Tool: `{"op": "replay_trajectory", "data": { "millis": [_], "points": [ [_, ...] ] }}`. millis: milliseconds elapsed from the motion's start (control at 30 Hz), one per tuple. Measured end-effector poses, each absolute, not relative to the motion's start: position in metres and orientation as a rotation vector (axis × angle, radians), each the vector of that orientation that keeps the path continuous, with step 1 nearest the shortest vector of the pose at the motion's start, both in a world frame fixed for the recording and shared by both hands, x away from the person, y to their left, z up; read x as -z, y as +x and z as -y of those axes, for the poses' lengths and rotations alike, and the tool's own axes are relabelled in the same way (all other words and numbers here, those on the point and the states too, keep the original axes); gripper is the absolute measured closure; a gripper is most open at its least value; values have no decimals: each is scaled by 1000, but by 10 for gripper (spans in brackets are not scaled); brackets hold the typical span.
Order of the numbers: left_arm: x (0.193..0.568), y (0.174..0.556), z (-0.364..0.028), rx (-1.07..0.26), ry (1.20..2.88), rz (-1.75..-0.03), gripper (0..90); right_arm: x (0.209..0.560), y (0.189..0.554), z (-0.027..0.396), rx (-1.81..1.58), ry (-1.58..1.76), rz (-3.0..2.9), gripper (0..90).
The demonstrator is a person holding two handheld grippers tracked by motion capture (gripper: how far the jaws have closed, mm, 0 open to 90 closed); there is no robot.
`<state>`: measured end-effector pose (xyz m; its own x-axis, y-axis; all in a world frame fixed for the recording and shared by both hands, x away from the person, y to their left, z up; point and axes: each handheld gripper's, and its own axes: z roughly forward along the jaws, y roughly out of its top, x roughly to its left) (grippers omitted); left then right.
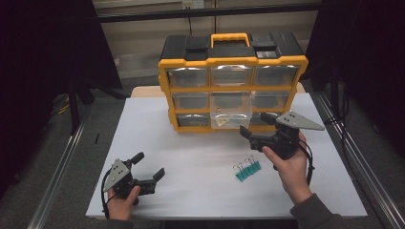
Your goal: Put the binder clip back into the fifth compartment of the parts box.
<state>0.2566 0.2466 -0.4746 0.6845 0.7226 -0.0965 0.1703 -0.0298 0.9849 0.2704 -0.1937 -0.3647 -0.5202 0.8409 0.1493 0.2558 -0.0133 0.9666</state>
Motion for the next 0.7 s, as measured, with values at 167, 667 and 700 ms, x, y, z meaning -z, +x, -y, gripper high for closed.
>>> {"op": "replay_trajectory", "data": {
  "millis": [167, 667, 700],
  "points": [
    [474, 256, -246, -524, 1572, -759, 16, 375, 259, 198, -1576, 1127, -1796, 109],
    [475, 256, -246, -516, 1592, -738, 16, 413, 240, 219, -1561, 1129, -1843, 63],
    [475, 256, -246, -516, 1592, -738, 16, 413, 240, 219, -1561, 1129, -1843, 63]
  ]
}}
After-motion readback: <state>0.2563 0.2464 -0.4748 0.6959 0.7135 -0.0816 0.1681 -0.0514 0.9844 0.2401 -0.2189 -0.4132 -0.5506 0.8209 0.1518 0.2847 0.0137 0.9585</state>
